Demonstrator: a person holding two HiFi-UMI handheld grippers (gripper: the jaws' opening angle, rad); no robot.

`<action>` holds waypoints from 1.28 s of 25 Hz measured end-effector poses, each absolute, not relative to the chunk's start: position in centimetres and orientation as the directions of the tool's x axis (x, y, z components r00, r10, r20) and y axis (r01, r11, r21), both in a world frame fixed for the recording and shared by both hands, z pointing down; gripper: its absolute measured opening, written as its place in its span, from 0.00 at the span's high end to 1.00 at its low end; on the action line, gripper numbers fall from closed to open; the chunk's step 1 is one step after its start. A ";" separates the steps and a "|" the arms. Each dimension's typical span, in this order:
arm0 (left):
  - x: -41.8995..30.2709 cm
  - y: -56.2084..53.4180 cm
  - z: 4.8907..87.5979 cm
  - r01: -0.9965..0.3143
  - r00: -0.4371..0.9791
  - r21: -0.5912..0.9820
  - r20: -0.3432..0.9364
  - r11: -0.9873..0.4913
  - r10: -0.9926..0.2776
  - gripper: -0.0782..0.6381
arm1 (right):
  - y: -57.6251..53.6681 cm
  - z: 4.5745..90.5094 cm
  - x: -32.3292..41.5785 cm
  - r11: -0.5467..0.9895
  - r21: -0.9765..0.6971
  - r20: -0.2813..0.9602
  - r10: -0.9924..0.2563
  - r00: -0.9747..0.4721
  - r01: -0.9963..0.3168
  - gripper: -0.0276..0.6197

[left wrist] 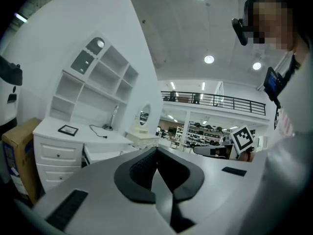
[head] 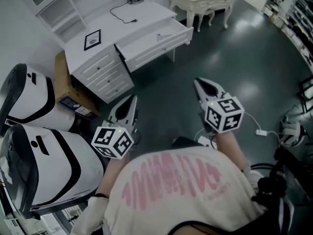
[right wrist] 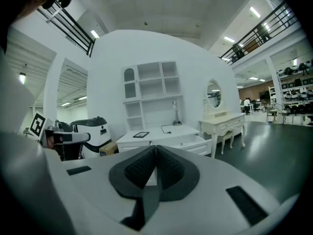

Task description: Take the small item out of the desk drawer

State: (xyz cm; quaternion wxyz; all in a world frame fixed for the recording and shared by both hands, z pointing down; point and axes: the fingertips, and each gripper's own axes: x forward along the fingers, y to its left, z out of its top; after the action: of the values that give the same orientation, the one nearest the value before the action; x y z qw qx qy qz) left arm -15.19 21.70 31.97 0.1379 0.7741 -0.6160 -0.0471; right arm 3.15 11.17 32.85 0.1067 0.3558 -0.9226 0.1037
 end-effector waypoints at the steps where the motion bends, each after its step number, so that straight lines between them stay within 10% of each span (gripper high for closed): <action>1: -15.4 20.8 32.5 -0.936 0.245 0.285 0.103 -0.207 -0.964 0.85 | 10.4 33.4 3.0 0.718 -0.123 0.282 -0.637 -0.717 -0.685 0.93; 32: -23.3 -16.6 34.9 -0.919 0.242 0.347 0.116 -0.188 -0.963 0.85 | -27.0 36.1 -2.6 0.681 -0.229 0.296 -0.632 -0.716 -0.696 0.93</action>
State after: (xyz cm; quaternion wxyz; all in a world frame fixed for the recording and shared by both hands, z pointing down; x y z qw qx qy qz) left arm -23.32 -16.63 34.92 0.1750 0.7682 -0.6125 -0.0637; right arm -2.60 -26.96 36.08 0.0967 0.3643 -0.9116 0.1642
